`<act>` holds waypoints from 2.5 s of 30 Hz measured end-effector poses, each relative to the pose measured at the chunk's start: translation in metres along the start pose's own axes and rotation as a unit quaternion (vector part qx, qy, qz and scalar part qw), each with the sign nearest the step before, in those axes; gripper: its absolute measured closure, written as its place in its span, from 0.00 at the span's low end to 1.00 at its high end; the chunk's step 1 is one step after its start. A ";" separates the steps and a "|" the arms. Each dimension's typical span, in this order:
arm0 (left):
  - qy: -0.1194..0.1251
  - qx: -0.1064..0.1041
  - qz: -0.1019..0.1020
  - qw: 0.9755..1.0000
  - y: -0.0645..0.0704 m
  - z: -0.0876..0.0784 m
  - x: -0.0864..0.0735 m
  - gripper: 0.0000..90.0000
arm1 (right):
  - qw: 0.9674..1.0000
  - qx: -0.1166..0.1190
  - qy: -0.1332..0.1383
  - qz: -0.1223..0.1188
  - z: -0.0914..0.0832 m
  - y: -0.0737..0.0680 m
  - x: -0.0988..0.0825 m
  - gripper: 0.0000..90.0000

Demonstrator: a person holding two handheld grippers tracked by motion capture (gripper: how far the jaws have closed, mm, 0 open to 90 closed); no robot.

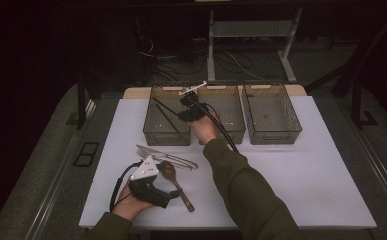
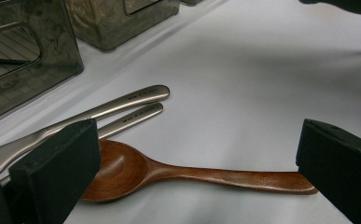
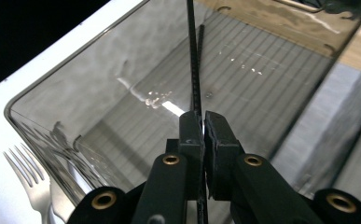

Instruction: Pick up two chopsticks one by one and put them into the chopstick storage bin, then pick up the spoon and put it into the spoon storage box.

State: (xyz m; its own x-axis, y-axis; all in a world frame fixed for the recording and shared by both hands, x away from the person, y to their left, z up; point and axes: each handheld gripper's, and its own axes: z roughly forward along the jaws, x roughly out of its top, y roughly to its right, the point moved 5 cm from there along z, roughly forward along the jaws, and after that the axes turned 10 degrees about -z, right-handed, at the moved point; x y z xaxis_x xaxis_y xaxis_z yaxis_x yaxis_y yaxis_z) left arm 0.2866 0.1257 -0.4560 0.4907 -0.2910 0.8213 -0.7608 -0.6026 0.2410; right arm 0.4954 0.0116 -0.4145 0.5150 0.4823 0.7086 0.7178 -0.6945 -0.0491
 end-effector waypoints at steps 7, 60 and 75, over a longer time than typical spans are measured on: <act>0.000 -0.001 0.000 1.000 0.001 0.000 0.000 0.00 | 1.000 0.012 -0.004 -0.004 0.010 -0.008 0.002 0.95; -0.004 0.003 -0.003 1.000 -0.004 0.001 0.000 0.00 | 0.984 0.116 0.108 -0.083 -0.133 0.004 -0.097 0.32; -0.003 0.011 -0.007 1.000 -0.005 0.000 -0.001 0.00 | 0.987 0.084 0.102 -0.089 -0.163 0.014 -0.164 0.23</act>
State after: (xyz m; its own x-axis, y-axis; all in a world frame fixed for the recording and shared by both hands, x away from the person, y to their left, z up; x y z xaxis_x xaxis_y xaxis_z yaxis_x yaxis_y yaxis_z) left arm 0.2903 0.1292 -0.4579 0.5038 -0.2873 0.8147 -0.7447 -0.6224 0.2410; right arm 0.3447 -0.1648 -0.4169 0.2817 0.4588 0.8427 0.8649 -0.5018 -0.0160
